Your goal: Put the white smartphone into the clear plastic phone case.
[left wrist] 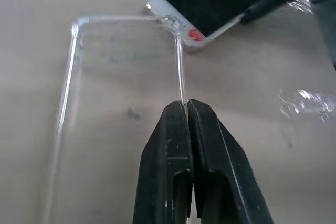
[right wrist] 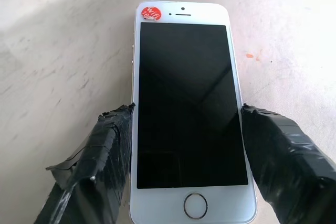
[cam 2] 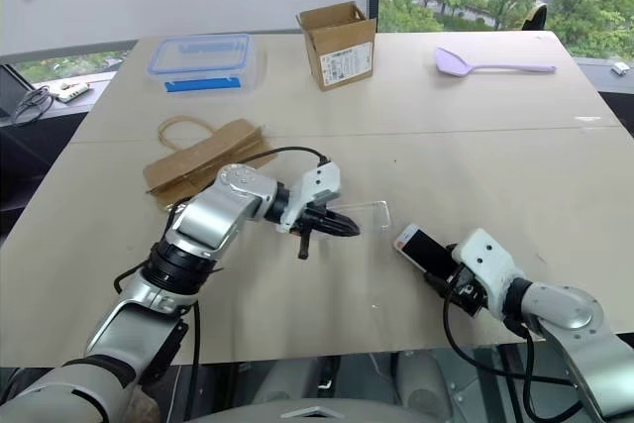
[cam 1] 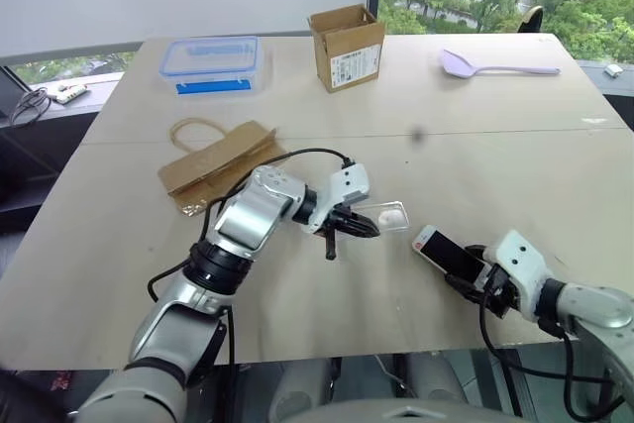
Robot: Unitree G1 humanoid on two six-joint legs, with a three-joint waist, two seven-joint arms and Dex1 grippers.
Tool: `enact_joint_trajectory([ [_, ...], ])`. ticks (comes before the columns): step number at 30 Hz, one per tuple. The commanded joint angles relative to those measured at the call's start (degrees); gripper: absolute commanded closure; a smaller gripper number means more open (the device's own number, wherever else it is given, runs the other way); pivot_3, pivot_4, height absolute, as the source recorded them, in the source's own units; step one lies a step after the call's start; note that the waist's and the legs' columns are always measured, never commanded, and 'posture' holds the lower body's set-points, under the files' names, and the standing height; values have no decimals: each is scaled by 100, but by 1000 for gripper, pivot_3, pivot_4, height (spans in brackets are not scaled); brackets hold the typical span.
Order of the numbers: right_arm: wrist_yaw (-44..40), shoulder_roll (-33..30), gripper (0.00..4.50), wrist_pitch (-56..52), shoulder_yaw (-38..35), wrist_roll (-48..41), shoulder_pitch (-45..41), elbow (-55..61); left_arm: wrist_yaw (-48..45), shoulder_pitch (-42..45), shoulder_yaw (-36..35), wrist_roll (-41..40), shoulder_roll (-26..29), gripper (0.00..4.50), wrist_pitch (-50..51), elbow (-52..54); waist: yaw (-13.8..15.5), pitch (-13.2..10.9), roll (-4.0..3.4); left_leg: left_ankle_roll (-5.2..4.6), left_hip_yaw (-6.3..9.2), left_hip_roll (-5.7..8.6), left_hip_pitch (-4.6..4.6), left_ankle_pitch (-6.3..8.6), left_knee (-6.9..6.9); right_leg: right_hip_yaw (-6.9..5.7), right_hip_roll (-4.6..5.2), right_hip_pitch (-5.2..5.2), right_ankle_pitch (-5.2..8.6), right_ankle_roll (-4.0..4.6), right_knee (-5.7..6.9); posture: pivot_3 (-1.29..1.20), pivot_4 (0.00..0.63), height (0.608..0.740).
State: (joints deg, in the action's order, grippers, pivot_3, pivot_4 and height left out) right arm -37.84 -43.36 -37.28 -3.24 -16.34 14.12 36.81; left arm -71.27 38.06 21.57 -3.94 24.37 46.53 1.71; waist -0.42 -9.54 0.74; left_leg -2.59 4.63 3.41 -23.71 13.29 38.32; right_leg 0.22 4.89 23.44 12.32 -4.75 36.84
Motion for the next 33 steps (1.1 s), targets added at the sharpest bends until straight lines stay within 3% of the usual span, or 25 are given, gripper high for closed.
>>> enact_joint_trajectory([
  [1, -172, -211, 1555, 29, -549, -148, -111, -6, 322, 86, 206, -2, -115, 4415, 9, 29, 9, 0, 0, 0, 0, 0, 0, 0, 0, 0, 0, 0, -2, 3, 0, 0, 150, 740],
  [11, -495, -410, 1555, 127, -1320, -407, -157, -181, 305, 94, 469, 32, -205, 4415, -1576, -972, 115, 1, -2, 1, -8, 3, -3, 1, -6, 6, 8, 6, -13, 23, -2, 0, 150, 740],
  [19, -729, -492, 1555, 381, -1123, -355, -332, -479, -53, 37, 456, -38, -180, 4415, -2445, -1508, 130, 1, -2, 1, -11, 4, -5, 1, -5, 8, 12, 6, -13, 25, -5, 0, 150, 740],
  [25, -989, -538, 1555, 467, -921, -534, -971, -600, -2, -138, -218, -671, -71, 1987, -2112, -751, 75, -4, -6, 1, -13, 3, -7, 1, -6, 11, 10, 11, -13, 24, -5, 0, 150, 740],
  [27, -1139, -601, 1555, 492, -697, -514, -1362, -698, 85, -290, -516, -914, 35, 938, -1955, -387, 85, -5, -7, 1, -13, 0, -7, 1, -8, 11, 9, 13, -13, 24, -4, 0, 150, 740],
  [33, -1886, -543, 1555, 755, 866, -40, -3447, -1556, 559, -1225, -1424, -1569, 462, 938, -1415, 689, -53, -10, -18, 1, -21, -2, 0, 1, -16, 21, 8, 18, -14, 25, -3, 0, 150, 740],
])
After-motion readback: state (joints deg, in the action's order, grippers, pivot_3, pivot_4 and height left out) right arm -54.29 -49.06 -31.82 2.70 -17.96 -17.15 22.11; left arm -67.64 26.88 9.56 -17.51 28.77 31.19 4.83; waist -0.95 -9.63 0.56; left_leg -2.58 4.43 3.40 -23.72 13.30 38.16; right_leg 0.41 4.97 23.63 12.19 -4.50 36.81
